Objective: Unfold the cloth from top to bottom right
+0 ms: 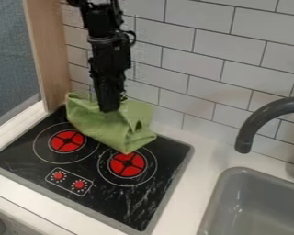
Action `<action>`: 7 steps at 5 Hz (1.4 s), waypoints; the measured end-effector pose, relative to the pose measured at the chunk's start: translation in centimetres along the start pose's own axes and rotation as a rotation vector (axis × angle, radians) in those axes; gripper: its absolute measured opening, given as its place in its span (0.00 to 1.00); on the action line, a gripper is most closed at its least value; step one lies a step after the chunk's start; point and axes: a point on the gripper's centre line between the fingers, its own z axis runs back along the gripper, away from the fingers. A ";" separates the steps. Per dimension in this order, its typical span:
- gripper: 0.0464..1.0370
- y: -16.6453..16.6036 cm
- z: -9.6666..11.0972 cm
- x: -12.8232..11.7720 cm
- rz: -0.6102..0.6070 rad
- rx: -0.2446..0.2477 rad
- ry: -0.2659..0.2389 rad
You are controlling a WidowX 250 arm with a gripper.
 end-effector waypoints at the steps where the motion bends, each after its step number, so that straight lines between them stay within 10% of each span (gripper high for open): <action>1: 0.01 -0.7 0.5 -2.1 -0.003 -0.026 0.023; 5: 0.01 -3.2 -5.5 -9.8 -0.002 -0.159 0.363; 7: 0.21 -2.4 -6.1 -10.3 0.032 -0.116 0.394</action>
